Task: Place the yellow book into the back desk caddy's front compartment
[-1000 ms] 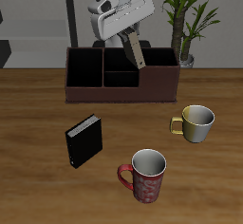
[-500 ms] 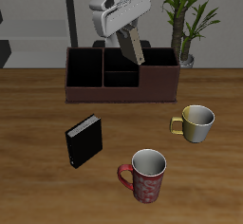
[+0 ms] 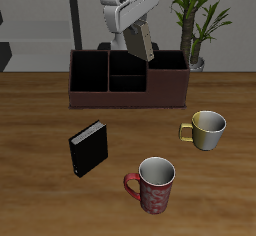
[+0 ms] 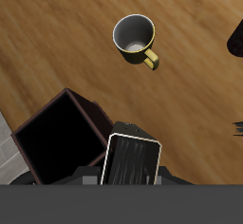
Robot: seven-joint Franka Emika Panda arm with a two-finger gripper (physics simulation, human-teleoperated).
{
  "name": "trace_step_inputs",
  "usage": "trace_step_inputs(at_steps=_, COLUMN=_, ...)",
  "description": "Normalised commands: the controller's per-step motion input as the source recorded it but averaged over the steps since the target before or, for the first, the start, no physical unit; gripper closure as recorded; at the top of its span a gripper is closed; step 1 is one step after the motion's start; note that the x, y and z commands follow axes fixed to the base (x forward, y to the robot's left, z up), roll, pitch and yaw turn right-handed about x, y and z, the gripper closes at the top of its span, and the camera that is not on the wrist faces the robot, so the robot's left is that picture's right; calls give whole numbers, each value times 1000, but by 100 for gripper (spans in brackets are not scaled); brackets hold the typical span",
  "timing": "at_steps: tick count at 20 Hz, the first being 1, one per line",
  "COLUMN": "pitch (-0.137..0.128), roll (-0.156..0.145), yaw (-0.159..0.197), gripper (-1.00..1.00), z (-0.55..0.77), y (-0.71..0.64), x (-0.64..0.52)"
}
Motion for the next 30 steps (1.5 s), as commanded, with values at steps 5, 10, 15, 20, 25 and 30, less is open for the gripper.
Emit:
trace_step_inputs(at_steps=5, pitch=9, roll=-18, yaw=95, gripper=100, z=68, y=167, x=-173)
trace_step_inputs(at_steps=10, pitch=33, roll=-43, yaw=151, gripper=100, z=-123, y=159, x=-65)
trace_step_inputs(at_steps=15, pitch=33, roll=-17, yaw=142, gripper=100, z=-181, y=129, x=-138)
trace_step_inputs(at_steps=20, pitch=36, roll=-27, yaw=96, gripper=100, z=-108, y=-8, x=-141)
trace_step_inputs(at_steps=25, pitch=5, roll=-32, yaw=55, gripper=100, z=29, y=-102, x=-144)
trace_step_inputs(at_steps=30, pitch=4, roll=-70, yaw=106, gripper=100, z=66, y=-183, x=-152)
